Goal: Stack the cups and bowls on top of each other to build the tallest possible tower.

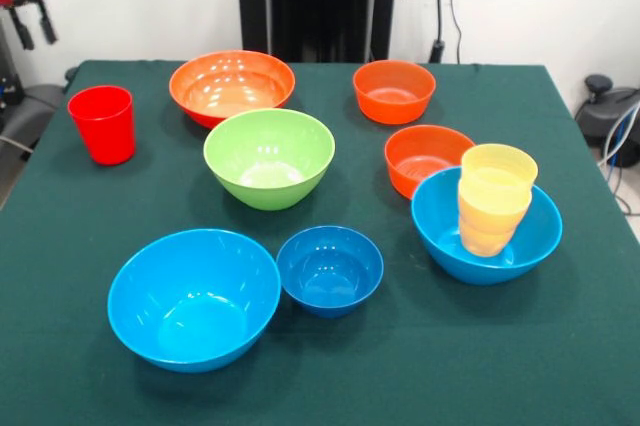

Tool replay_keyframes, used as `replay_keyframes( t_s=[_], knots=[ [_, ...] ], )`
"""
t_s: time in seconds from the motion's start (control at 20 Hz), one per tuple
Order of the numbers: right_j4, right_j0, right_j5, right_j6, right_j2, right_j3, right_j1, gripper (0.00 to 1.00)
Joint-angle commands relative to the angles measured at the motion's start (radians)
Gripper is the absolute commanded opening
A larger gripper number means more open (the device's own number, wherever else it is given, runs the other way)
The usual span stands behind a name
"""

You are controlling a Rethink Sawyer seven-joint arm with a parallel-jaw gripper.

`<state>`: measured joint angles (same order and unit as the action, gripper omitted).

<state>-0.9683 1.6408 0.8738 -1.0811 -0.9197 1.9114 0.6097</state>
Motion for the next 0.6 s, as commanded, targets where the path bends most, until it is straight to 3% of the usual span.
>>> replay_keyframes(
  t_s=[0.05,0.6],
  knots=[
    [0.043,-0.01,-0.024,0.289,-0.07,0.107,-0.005,1.0],
    [0.055,0.01,-0.072,0.263,-0.168,0.166,0.016,1.0]
  ],
)
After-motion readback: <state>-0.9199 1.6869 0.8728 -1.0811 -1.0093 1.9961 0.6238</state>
